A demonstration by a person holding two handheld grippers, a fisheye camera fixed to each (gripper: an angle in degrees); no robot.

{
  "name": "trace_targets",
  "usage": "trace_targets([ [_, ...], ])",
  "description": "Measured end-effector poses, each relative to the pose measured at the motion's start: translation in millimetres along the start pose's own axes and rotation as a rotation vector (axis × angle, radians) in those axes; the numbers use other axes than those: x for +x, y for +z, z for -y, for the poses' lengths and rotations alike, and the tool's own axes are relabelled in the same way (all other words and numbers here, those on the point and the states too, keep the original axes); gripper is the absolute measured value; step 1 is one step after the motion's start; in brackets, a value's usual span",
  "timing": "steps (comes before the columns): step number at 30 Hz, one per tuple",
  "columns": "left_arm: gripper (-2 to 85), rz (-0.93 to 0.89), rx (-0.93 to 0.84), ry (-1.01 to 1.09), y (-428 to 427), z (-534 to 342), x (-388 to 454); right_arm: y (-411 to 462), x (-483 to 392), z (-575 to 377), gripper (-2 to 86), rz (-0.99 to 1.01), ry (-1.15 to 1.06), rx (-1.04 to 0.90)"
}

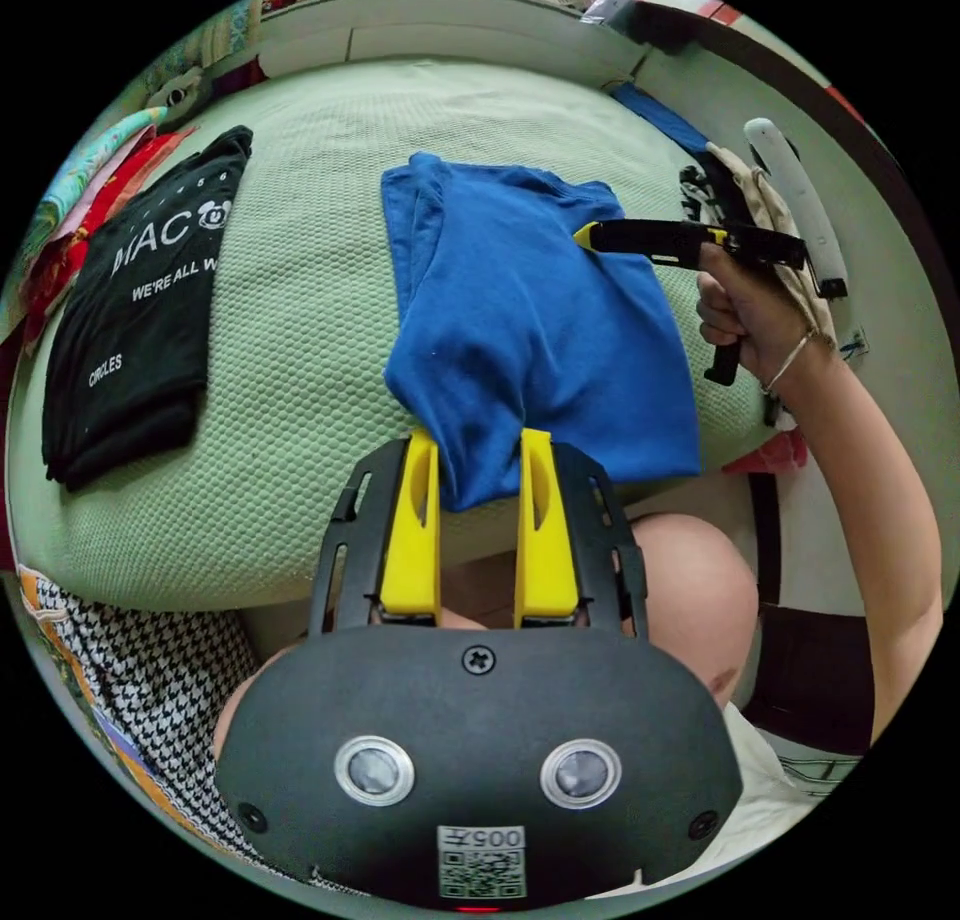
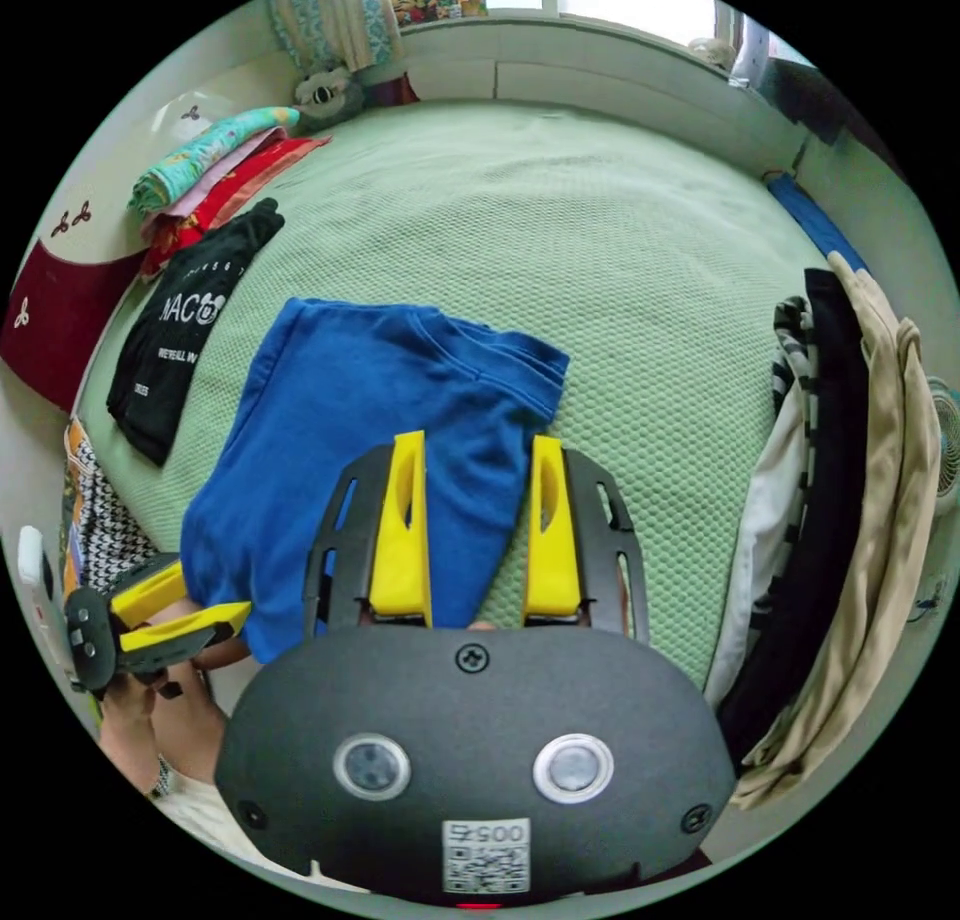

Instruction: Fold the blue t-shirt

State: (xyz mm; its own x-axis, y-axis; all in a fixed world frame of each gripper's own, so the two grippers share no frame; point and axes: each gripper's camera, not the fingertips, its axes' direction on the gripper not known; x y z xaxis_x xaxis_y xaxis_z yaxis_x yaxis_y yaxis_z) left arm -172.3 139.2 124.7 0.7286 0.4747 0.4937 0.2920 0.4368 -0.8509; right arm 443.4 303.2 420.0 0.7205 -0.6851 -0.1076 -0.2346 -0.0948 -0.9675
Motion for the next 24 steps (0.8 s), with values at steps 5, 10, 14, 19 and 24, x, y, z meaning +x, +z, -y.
trace_targets([
  [5,7.9,0.05,-0.015,0.025,0,0,25,-13,-15,-28,4.5,-0.004,-0.042,0.048],
  [10,6.5,-0.067,-0.026,0.005,0,0,17,-22,-9,-48,1.4,0.011,-0.033,0.038],
  [14,5.5,-0.113,0.008,-0.006,-13,-13,19,-41,8,-65,0.7,0.122,0.072,0.038],
  [19,5.3,-0.153,0.052,0.003,-34,-32,38,-90,-2,-102,0.6,0.083,0.035,0.127],
  [24,5.2,-0.153,0.095,0.045,-58,-45,72,-147,6,-142,0.6,0.049,-0.001,0.178],
])
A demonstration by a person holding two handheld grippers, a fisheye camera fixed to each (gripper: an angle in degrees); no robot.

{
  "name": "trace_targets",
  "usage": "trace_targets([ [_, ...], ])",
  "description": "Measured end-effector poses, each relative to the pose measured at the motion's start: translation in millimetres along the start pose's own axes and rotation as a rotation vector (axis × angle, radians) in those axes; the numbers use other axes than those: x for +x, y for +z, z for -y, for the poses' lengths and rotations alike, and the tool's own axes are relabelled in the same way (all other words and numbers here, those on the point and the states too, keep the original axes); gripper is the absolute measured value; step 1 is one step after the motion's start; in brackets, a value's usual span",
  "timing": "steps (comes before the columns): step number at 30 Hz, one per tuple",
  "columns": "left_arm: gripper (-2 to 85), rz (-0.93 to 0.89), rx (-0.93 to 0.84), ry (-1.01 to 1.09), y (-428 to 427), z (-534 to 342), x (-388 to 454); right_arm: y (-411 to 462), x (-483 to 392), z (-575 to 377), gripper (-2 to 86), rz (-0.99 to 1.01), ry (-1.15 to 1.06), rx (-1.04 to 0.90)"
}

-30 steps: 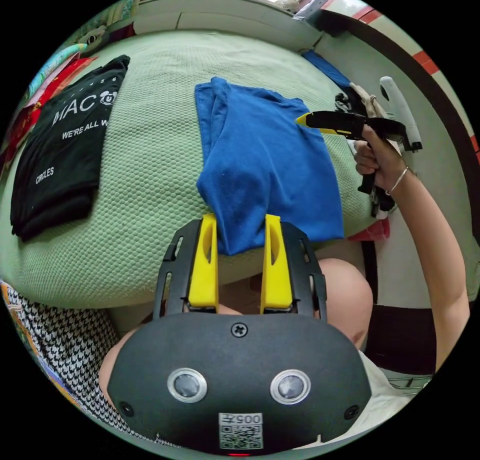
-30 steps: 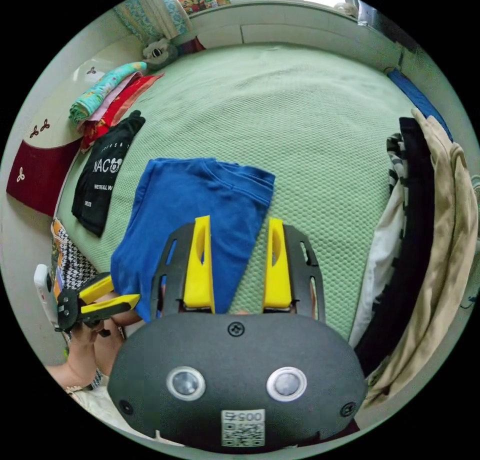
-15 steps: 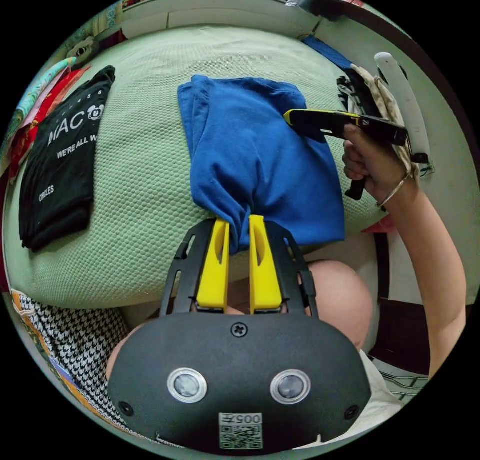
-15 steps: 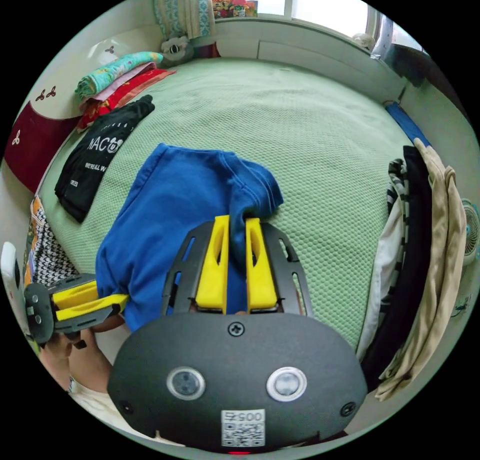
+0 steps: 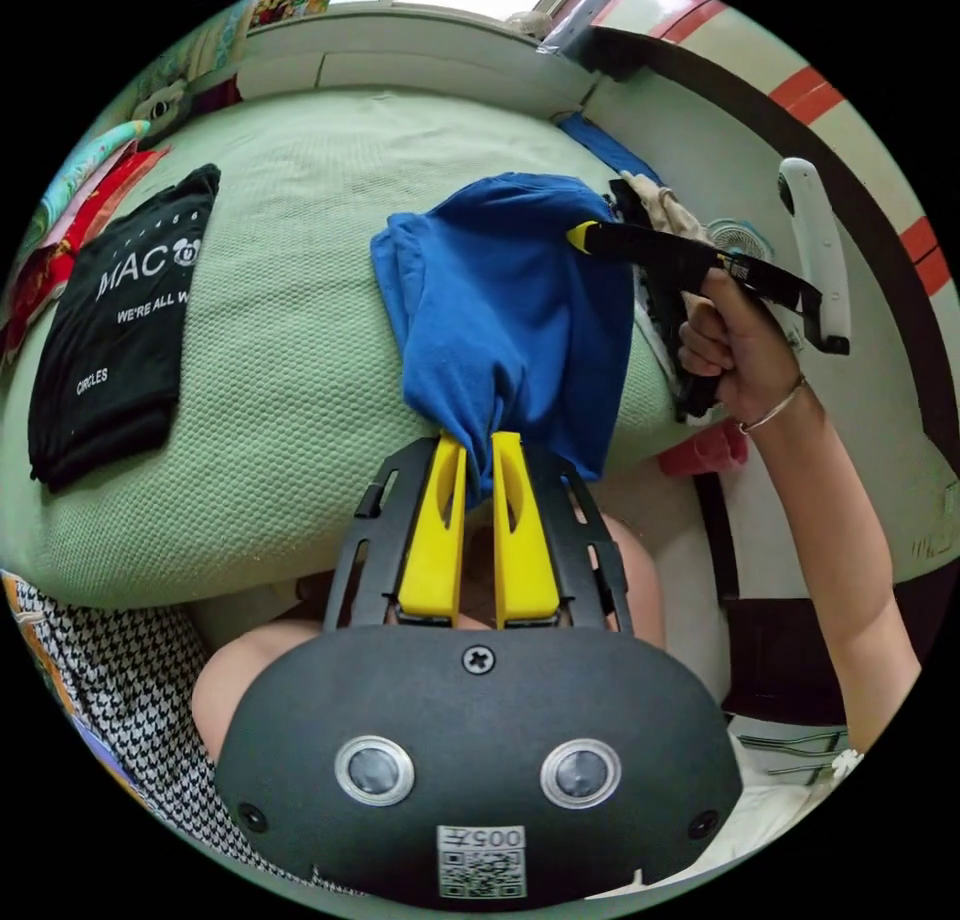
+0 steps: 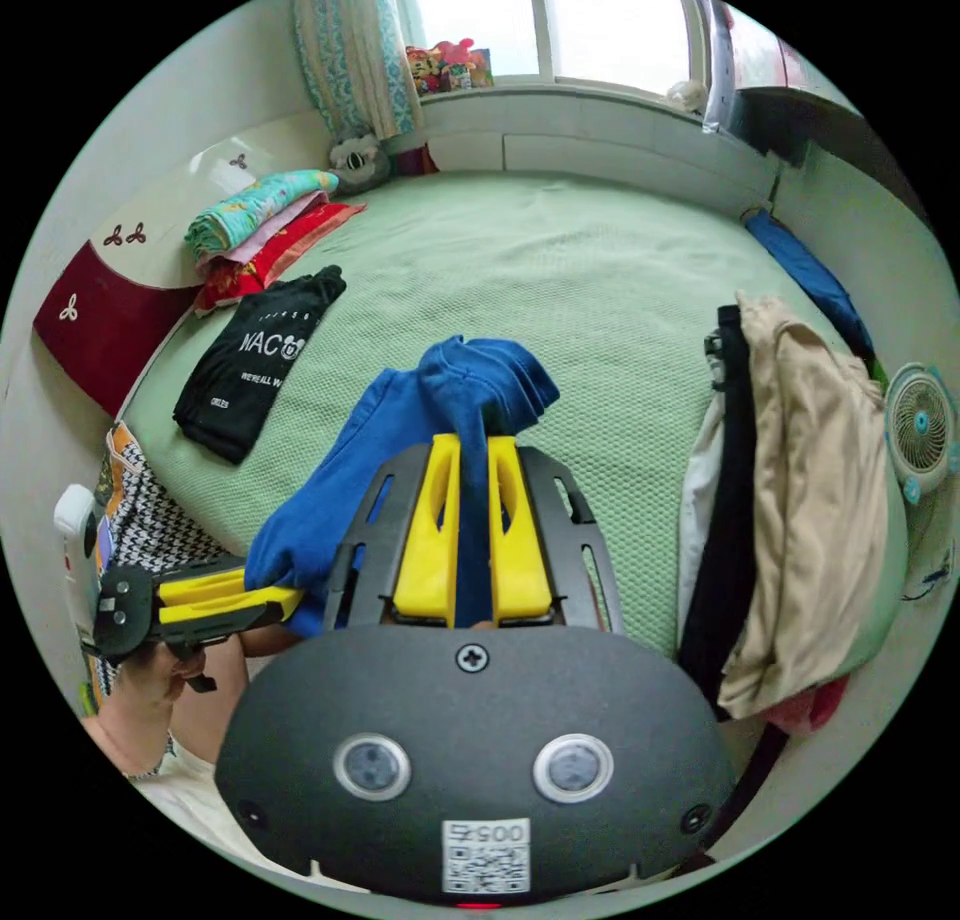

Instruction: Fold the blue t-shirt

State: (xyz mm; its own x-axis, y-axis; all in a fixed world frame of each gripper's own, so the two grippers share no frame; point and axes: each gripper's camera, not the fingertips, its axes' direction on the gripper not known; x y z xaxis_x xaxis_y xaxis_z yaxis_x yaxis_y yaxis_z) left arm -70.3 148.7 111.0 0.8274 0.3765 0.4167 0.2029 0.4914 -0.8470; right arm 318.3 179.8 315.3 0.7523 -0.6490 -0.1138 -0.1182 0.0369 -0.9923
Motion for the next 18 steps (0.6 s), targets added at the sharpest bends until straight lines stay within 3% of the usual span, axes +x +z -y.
trace_targets([
  [11,5.4,-0.088,0.206,0.18,-64,-1,145,-163,41,-23,0.6,-0.146,-0.079,0.128],
  [18,6.4,-0.238,0.256,0.181,-34,55,250,-235,141,16,2.7,-0.367,-0.028,-0.002],
])
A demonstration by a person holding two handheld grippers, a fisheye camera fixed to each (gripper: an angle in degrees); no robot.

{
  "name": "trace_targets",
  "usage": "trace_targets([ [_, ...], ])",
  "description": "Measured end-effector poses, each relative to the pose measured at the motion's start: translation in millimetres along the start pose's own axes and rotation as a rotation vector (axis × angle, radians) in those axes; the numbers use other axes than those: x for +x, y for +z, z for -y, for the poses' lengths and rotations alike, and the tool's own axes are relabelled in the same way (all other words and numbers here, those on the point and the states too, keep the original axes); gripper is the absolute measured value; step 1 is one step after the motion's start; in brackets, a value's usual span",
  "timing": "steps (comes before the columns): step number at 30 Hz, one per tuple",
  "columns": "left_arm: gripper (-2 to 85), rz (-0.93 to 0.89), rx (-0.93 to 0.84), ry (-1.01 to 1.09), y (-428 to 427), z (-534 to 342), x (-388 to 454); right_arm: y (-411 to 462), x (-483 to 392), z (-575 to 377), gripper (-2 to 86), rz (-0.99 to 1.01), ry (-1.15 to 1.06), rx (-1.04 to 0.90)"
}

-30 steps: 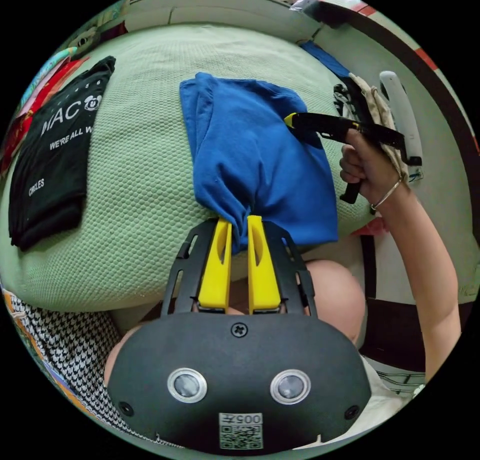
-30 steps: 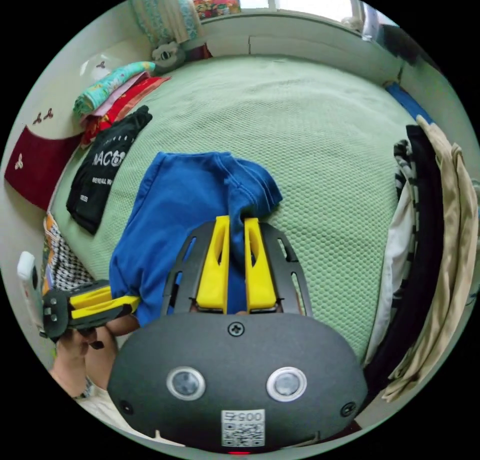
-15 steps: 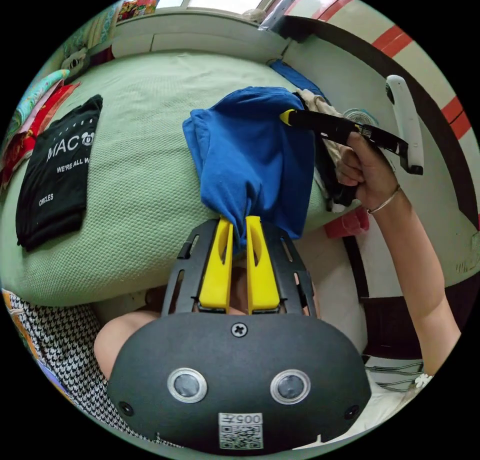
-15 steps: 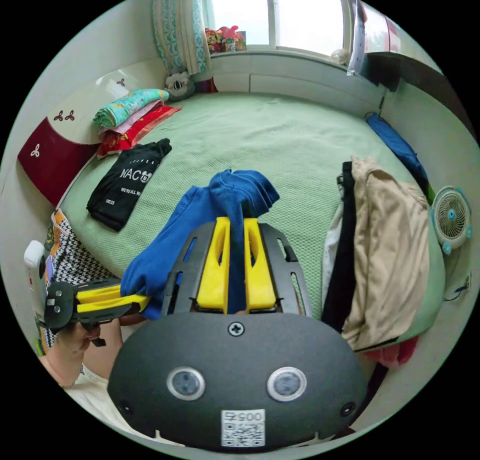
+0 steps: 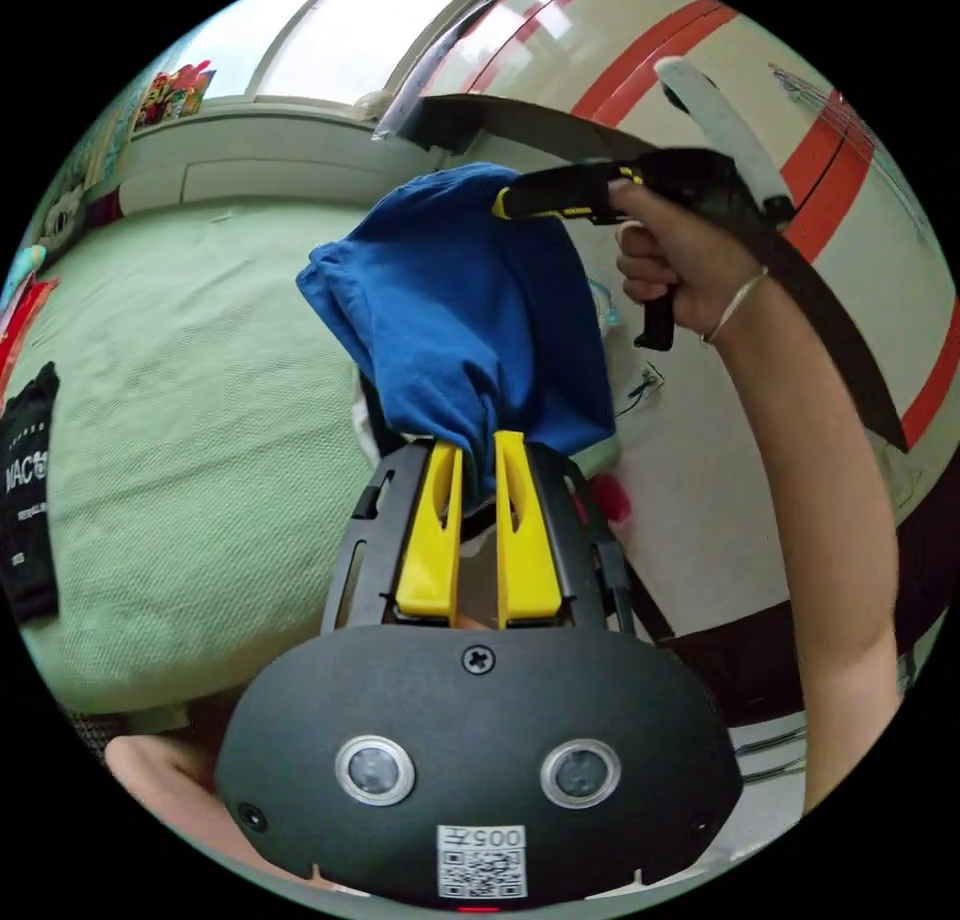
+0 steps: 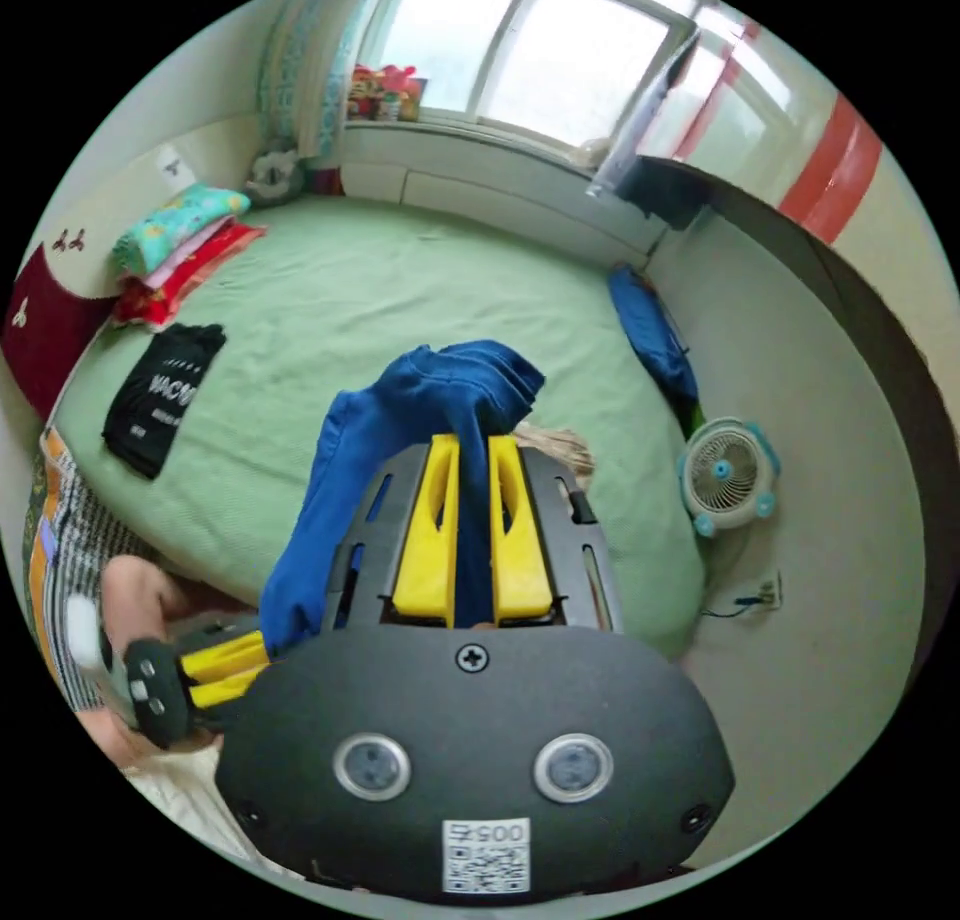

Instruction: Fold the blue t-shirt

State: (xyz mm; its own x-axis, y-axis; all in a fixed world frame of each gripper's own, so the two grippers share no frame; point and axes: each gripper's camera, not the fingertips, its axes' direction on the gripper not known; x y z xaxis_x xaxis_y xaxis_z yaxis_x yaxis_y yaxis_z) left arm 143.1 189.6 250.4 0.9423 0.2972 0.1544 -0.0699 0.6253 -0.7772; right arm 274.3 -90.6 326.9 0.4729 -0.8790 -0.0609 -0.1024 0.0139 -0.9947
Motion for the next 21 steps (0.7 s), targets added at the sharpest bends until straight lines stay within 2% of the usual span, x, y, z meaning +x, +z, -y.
trace_targets([
  [3,8.6,0.037,-0.107,-0.079,69,12,12,37,46,-3,5.9,-0.073,0.192,-0.098],
  [5,7.6,-0.01,-0.223,-0.131,101,0,10,52,59,-24,4.9,-0.043,0.284,-0.103],
  [8,6.7,0.009,-0.144,0.005,86,-19,20,68,46,-74,3.2,0.129,0.245,-0.055],
  [11,3.2,0.032,-0.114,0.015,71,-29,14,78,23,-128,1.2,0.165,0.247,-0.07],
  [17,-0.3,0.163,-0.143,0.023,61,-25,10,127,-21,-177,-0.9,0.095,0.236,-0.07],
  [21,-0.5,0.201,-0.146,0.033,46,-23,5,110,-12,-168,-0.9,0.111,0.287,-0.113],
])
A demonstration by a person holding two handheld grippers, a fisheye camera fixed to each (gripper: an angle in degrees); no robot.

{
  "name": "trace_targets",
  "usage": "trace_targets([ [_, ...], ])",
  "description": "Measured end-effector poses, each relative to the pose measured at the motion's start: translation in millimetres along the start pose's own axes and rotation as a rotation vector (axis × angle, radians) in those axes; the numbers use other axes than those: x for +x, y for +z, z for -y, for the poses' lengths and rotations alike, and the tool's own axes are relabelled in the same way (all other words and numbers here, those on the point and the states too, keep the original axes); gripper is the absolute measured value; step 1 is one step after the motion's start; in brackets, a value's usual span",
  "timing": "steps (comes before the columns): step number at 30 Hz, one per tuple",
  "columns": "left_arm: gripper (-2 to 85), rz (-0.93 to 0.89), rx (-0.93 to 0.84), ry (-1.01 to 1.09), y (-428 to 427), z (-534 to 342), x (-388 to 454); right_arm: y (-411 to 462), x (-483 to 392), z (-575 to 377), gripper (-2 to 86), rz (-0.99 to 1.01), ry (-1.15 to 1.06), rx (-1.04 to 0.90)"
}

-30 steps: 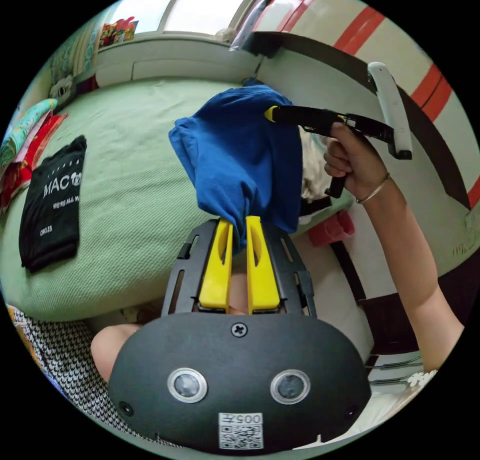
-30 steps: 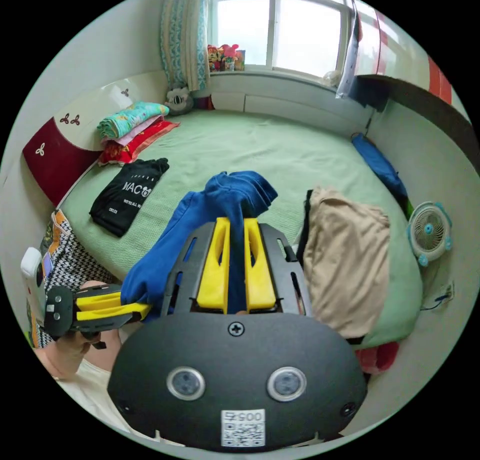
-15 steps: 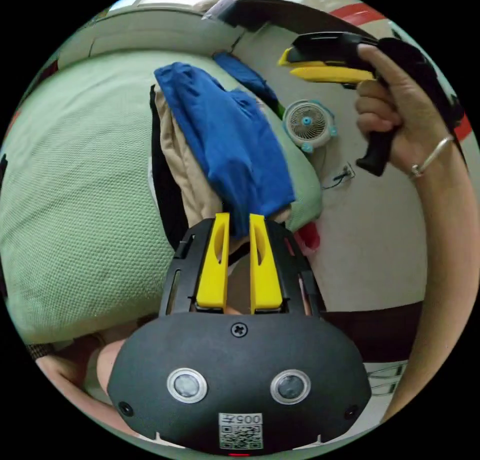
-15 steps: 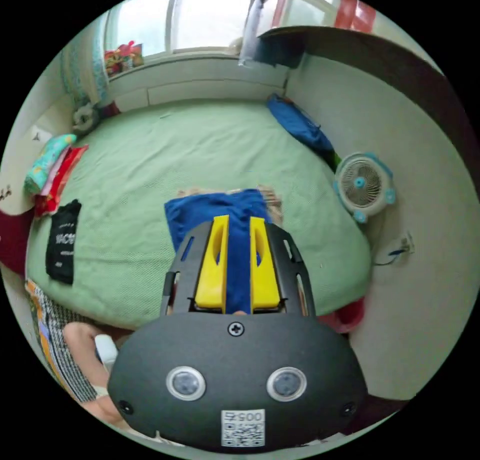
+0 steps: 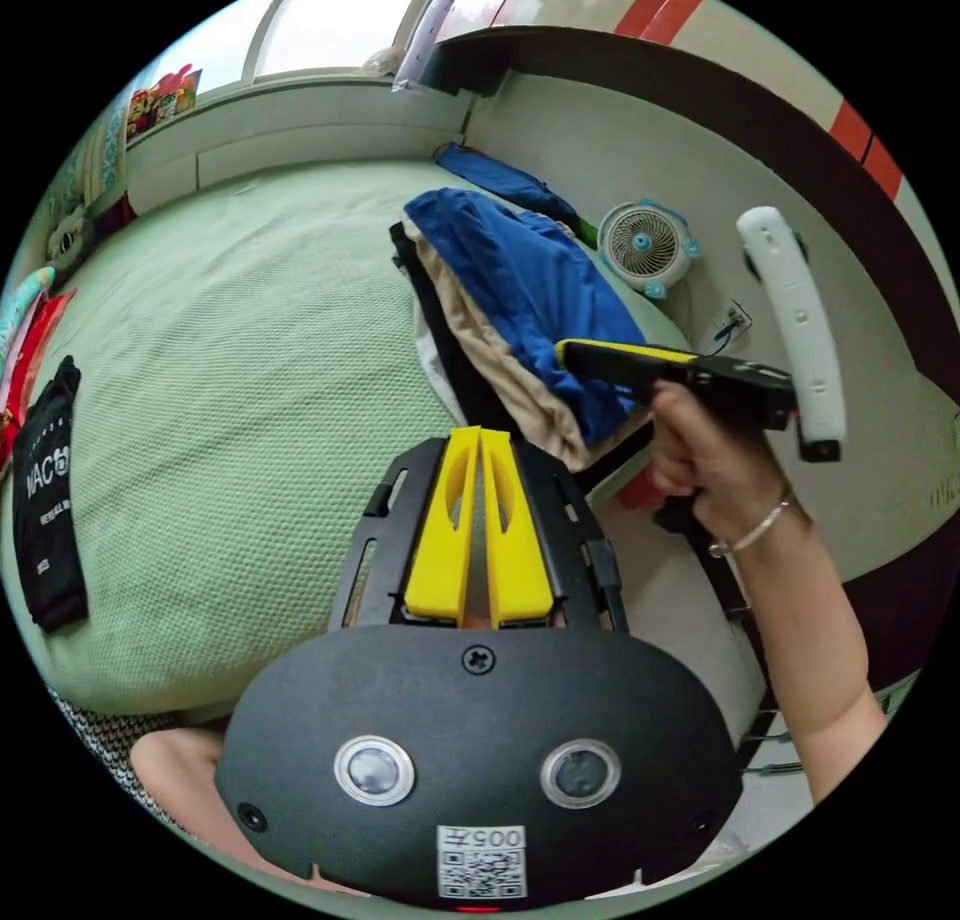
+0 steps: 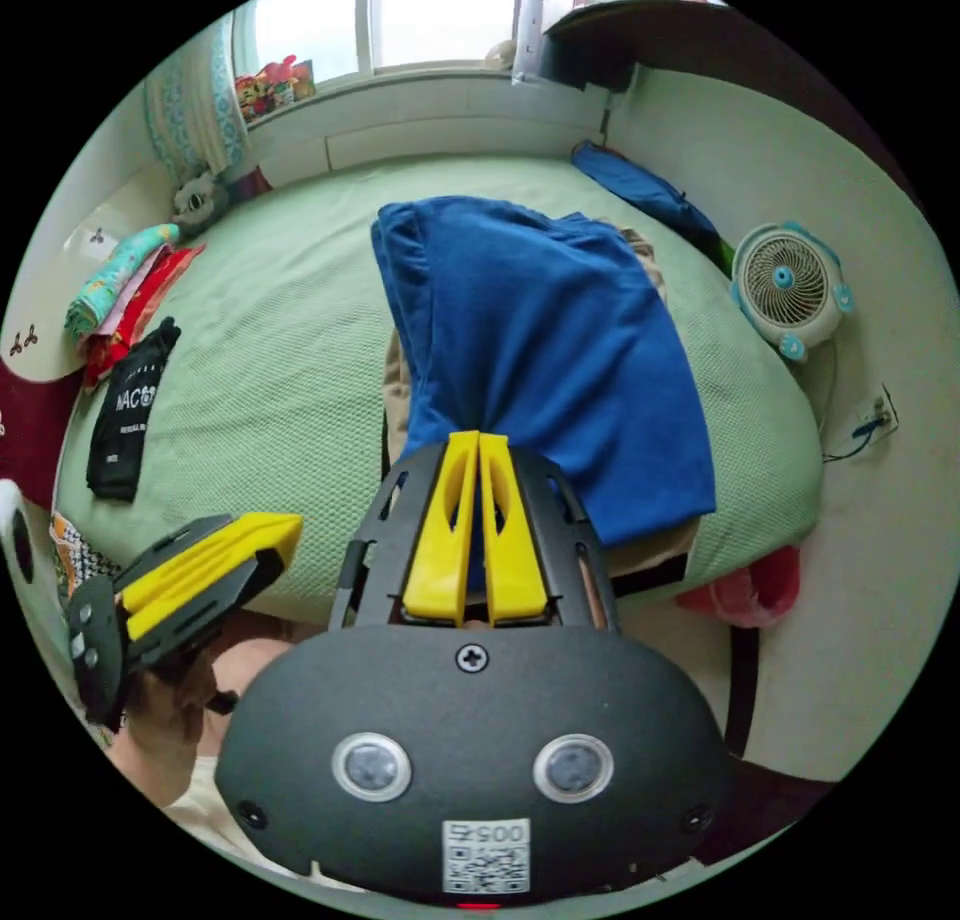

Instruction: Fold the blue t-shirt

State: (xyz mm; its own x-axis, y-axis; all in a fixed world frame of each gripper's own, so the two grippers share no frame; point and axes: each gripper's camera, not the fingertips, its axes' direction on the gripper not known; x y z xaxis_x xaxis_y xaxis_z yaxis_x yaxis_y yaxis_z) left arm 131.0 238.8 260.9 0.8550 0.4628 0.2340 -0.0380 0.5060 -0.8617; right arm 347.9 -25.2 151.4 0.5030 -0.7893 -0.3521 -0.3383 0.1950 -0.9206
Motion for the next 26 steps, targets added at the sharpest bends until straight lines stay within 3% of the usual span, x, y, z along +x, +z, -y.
trace_targets([
  [4,-0.6,0.089,-0.001,-0.013,-19,-4,-15,-44,-10,-16,-1.0,0.124,-0.031,0.099],
  [11,-0.6,0.202,0.03,-0.058,-68,-16,-45,-69,-103,-39,-1.2,0.14,-0.237,0.1],
  [16,-0.5,0.37,0.066,-0.109,-116,-33,-59,-67,-160,-38,-1.2,0.319,-0.294,0.065],
  [21,-0.2,0.395,-0.09,-0.304,-146,-47,-87,-71,-200,-41,-1.2,0.472,-0.212,0.057],
  [26,-0.1,0.465,-0.053,-0.469,-175,-61,-117,-71,-238,-40,-1.2,0.31,-0.218,0.03],
])
